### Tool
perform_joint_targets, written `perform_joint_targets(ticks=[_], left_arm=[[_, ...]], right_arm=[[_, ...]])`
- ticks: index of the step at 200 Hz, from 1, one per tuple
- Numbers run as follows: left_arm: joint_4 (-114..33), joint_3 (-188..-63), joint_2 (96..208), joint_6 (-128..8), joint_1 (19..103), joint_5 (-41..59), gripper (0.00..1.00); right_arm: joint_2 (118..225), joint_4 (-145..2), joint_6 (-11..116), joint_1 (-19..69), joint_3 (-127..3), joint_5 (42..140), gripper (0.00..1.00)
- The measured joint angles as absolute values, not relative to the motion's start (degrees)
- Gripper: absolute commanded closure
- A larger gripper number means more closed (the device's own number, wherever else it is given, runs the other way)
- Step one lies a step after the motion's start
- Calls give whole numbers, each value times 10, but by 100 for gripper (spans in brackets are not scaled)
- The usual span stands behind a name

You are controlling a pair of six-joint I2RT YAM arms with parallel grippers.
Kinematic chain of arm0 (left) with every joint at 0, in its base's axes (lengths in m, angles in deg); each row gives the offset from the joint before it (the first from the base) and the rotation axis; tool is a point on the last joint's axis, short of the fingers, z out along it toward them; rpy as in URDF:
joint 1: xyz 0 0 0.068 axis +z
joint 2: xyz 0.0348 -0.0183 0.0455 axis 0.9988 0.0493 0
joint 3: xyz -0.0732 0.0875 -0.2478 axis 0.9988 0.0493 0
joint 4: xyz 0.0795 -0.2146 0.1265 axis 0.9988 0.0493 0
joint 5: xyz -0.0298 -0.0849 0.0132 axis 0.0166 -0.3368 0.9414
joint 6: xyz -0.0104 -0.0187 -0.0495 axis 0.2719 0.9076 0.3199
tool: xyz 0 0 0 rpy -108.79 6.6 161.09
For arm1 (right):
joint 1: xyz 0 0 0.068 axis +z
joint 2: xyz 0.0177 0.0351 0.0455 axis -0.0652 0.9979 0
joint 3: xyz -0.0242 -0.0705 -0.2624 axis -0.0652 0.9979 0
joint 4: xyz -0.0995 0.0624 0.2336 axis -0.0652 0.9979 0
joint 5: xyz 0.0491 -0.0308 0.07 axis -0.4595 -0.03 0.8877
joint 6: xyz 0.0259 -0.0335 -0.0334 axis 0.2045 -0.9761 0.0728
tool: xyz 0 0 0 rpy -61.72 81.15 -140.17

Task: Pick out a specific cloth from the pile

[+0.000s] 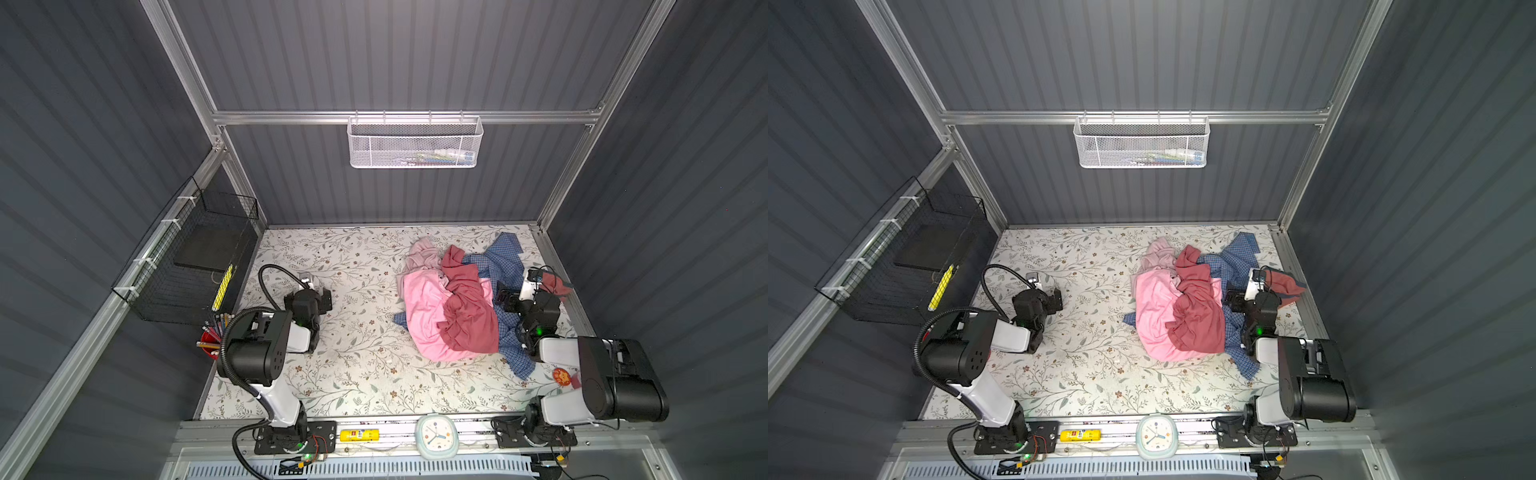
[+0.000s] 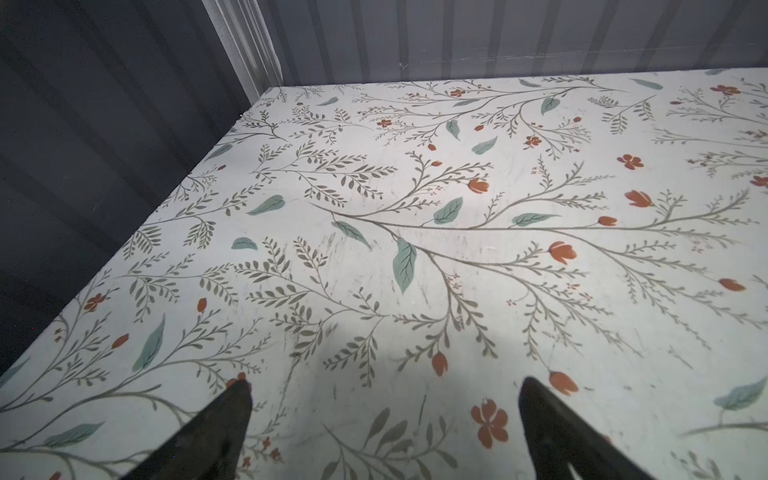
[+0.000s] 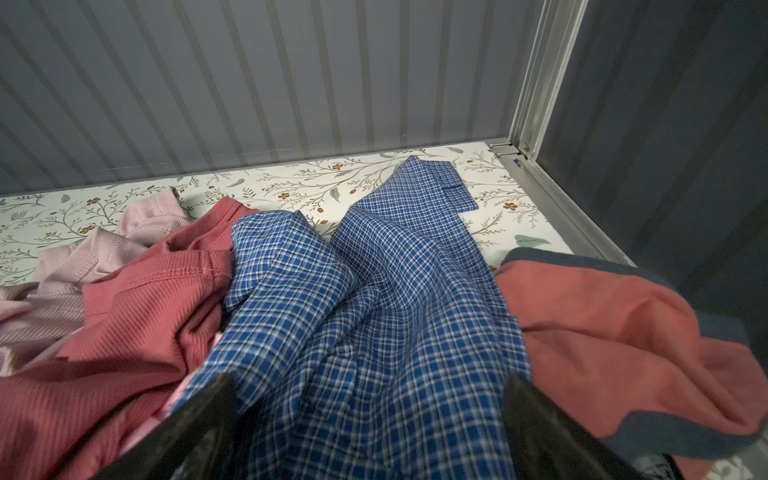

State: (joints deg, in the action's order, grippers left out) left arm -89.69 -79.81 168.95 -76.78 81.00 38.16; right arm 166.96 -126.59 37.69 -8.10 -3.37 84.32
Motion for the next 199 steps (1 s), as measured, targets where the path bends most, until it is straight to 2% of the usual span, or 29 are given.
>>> perform_joint_targets(ticks=[182,199], left_arm=[[-897,-798,1690,-768,810,379,0],[-850,-805,1671,-768,810,377,0]], right_arm=[[1669,-1266,386,-97,-34,865,1],[1651,-1229,395,-107,-39,869,1]])
